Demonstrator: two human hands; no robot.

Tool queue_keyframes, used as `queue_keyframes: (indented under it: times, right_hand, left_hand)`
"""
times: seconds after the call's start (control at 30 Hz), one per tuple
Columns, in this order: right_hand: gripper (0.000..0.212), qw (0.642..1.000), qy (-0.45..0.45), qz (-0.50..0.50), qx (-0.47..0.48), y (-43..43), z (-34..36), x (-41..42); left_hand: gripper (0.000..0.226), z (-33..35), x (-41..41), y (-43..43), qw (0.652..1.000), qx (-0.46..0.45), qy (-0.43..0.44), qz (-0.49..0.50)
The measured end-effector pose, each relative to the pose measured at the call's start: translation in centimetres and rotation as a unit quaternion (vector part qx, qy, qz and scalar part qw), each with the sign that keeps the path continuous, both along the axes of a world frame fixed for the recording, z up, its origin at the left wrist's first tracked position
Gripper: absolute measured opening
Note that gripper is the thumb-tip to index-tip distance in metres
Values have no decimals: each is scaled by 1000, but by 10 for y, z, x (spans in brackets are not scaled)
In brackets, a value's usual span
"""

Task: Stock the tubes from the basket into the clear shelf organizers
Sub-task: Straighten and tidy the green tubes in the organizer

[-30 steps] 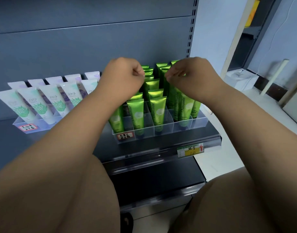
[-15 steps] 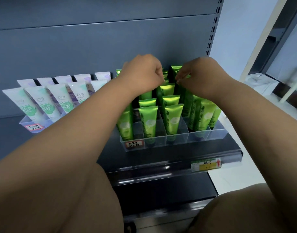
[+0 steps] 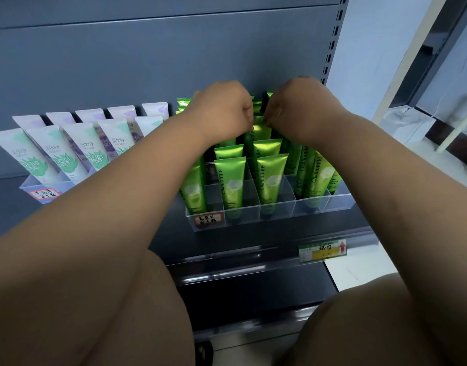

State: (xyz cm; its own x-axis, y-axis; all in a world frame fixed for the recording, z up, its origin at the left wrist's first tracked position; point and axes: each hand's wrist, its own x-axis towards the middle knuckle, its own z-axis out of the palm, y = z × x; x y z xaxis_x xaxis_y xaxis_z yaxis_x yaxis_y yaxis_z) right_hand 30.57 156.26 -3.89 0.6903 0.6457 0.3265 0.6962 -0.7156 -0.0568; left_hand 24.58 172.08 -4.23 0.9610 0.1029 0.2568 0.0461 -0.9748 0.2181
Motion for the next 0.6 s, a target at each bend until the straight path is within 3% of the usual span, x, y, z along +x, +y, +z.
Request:
queue_keyframes:
  times: [0.13, 0.43, 0.6]
  right_hand:
    - [22, 1000, -23, 5, -13, 0, -5, 3]
    - [25, 999, -39, 12, 0, 0, -6, 6]
    - [24, 999, -45, 19, 1, 2, -8, 7]
  left_hand:
    - [19, 0, -1, 2, 1000, 5, -10, 3]
    - [15, 3, -6, -4, 996, 76, -47, 14]
    - [14, 2, -6, -1, 998, 58, -36, 18]
